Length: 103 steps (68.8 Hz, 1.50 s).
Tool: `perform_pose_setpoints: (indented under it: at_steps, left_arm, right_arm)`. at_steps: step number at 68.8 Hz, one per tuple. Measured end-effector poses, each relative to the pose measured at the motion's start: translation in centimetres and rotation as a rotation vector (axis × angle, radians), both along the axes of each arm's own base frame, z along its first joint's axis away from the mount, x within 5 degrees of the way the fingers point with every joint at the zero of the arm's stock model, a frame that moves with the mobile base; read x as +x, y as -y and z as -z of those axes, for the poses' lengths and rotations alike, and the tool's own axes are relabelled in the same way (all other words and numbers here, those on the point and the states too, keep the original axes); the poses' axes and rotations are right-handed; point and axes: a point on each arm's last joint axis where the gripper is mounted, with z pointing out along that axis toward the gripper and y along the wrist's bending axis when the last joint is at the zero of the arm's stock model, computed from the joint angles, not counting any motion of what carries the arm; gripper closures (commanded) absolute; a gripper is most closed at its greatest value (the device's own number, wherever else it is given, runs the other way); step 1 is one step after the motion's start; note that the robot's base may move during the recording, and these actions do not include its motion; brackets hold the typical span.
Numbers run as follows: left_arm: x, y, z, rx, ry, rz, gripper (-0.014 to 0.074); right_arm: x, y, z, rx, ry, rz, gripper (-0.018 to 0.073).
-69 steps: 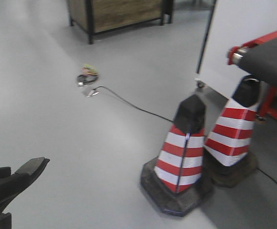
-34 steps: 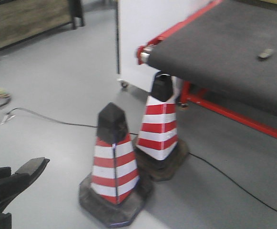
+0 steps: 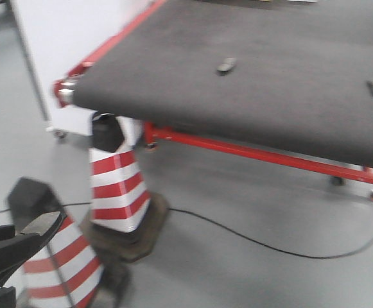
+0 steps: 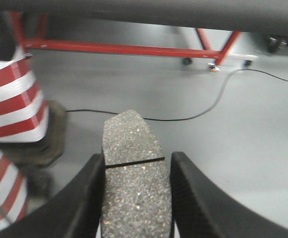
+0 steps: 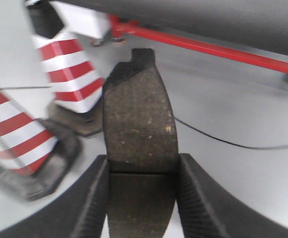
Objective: Move and align brake pads A on conveyor
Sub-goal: 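Turn past the striped cones and drive up to the black conveyor belt, then drive forward along the belt toward the two pads lying on it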
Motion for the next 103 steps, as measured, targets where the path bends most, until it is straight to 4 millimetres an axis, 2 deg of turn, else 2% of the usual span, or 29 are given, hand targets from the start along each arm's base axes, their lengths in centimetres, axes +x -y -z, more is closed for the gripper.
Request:
perform_pose_setpoints:
  at_steps: [103]
  left_arm:
    - [0.00,0.00,0.00,0.000,0.000,0.000,0.0603]
  right_arm:
    - [0.00,0.01,0.00,-0.001,0.000,0.000,0.0565]
